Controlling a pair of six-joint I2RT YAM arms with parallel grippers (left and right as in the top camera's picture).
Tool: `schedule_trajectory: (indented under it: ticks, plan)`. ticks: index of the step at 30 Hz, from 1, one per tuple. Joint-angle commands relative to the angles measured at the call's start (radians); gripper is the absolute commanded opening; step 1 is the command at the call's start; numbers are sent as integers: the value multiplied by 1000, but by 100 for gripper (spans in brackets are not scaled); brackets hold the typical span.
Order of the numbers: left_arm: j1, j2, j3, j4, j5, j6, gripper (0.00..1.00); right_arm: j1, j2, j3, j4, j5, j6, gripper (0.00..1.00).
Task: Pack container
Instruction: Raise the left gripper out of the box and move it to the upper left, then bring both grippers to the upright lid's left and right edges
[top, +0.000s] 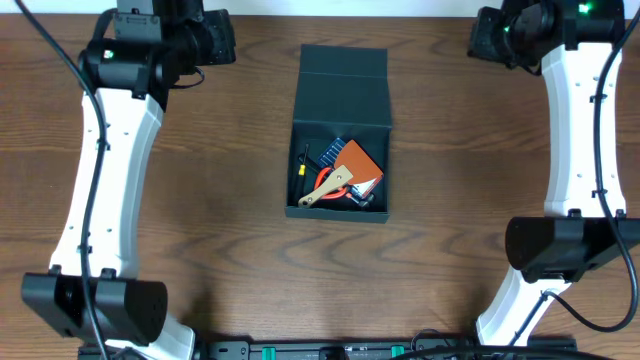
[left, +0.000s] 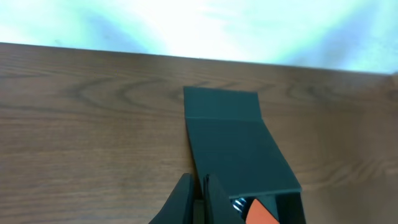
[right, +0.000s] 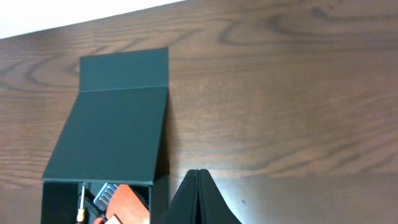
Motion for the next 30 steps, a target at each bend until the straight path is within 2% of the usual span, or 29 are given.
schedule_trajectory:
  ticks: [1, 10, 14, 19, 24, 30]
  plan:
    - [6, 55, 9, 1, 124, 86, 6, 37, 0, -13, 15, -15, -23, 1]
    - [64, 244, 9, -6, 503, 300, 6, 92, 0, -101, 61, 7, -23, 1]
    - [108, 340, 9, -6, 675, 339, 6, 91, 0, -108, 39, -89, -31, 1]
    - [172, 452, 9, 2, 921, 392, 6, 95, 0, -114, 84, -264, -227, 1]
    - [205, 517, 9, 9, 1011, 410, 6, 89, 0, -135, 83, -294, -271, 1]
    - [199, 542, 9, 25, 1045, 453, 6, 41, 0, -282, 172, -485, -297, 1]
